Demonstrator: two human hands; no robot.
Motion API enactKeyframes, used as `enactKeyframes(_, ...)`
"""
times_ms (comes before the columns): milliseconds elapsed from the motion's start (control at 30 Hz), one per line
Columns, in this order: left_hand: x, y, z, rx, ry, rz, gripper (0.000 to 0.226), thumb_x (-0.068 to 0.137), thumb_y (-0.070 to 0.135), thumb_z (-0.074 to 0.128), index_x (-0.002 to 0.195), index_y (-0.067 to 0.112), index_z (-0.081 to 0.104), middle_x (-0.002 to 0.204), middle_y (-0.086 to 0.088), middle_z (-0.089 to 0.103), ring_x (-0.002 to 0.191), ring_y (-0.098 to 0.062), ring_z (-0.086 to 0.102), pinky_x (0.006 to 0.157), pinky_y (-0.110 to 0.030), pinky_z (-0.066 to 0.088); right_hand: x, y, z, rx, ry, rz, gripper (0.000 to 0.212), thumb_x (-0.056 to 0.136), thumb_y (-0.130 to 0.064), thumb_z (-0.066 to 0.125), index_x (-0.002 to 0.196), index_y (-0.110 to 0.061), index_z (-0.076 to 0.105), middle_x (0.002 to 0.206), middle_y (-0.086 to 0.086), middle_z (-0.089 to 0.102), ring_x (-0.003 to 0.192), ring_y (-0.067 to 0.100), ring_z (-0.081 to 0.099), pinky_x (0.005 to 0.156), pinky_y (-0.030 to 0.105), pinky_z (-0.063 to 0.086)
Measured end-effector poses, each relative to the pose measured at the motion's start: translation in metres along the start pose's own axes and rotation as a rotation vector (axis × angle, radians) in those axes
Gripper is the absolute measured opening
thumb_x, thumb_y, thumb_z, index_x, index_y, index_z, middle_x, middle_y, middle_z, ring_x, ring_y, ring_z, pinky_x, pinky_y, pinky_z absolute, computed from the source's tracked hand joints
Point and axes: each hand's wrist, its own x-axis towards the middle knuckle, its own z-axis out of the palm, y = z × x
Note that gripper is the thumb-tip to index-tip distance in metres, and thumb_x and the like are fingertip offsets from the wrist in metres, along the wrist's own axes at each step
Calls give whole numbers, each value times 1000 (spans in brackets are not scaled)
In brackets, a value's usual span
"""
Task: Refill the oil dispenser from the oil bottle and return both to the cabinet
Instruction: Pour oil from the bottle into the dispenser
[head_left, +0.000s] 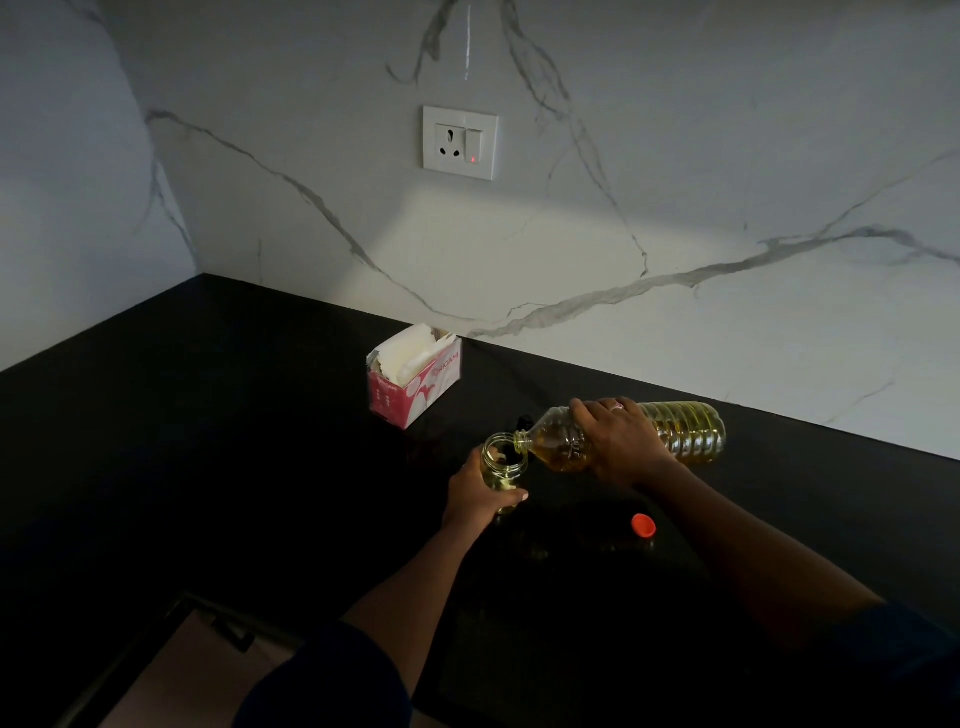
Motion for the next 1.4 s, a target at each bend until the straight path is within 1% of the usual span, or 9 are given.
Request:
enactKeyframes(233, 0, 0, -1, 12, 0, 2, 84, 61, 22, 85, 134, 21, 42, 131, -4, 54, 124, -21, 49, 102, -34, 43, 1, 2, 1, -5, 23, -25, 83, 77, -44, 66, 143, -9, 27, 138, 13, 46, 126, 30, 43, 109, 42, 25)
enactKeyframes(400, -1, 1, -1, 7, -12, 4, 84, 63, 21, 85, 135, 19, 42, 132, -5, 53, 125, -22, 47, 103, -35, 43, 2, 2, 0, -9, 10, -22, 84, 78, -43, 65, 144, -10, 25, 141, 13, 43, 128, 30, 40, 110, 43, 23)
enactKeyframes(500, -1, 0, -1, 5, -7, 12, 83, 62, 22, 85, 134, 19, 43, 131, -4, 54, 124, -21, 49, 102, -35, 44, 2, 2, 0, -18, 12, -29, 84, 77, -40, 67, 143, -9, 27, 139, 14, 45, 127, 31, 42, 109, 44, 25)
enactKeyframes(733, -1, 0, -1, -2, 4, 10, 85, 60, 22, 86, 134, 20, 43, 131, -4, 54, 124, -21, 48, 103, -36, 43, 4, 3, 0, -37, 0, -29, 84, 78, -42, 66, 144, -10, 24, 141, 12, 43, 128, 29, 40, 110, 43, 24)
enactKeyframes(833, -1, 0, -1, -5, 8, 14, 84, 61, 21, 86, 134, 20, 43, 130, -4, 55, 123, -21, 49, 102, -34, 43, 4, 3, -1, -36, -1, -30, 84, 78, -43, 65, 144, -10, 24, 141, 11, 42, 129, 29, 40, 110, 43, 24)
enactKeyframes(1033, -1, -1, 0, -14, 11, 15, 81, 60, 21, 86, 131, 21, 46, 127, -3, 57, 121, -20, 51, 102, -35, 44, 3, 3, -3, -40, 7, -39, 84, 75, -39, 69, 142, -7, 29, 137, 15, 47, 125, 33, 44, 108, 45, 26)
enactKeyframes(1167, 0, -1, 1, -15, 2, 2, 82, 60, 21, 86, 132, 21, 45, 130, -4, 55, 124, -21, 49, 103, -37, 43, 4, 2, -2, -46, 7, -37, 84, 76, -40, 69, 142, -8, 28, 138, 14, 46, 126, 32, 43, 109, 44, 25)
enactKeyframes(1300, 0, 0, 0, -9, 6, 6, 81, 60, 21, 86, 131, 21, 45, 129, -3, 56, 123, -20, 50, 102, -35, 43, 4, 3, -2, -41, 9, -40, 85, 76, -41, 68, 143, -9, 27, 139, 13, 45, 127, 31, 42, 109, 43, 25)
enactKeyframes(1400, 0, -1, 0, -8, 5, 4, 82, 60, 22, 86, 131, 21, 45, 129, -3, 55, 123, -21, 49, 102, -37, 44, 5, 3, -2, -46, -3, -38, 87, 75, -41, 69, 144, -10, 25, 140, 13, 43, 128, 30, 41, 110, 43, 24)
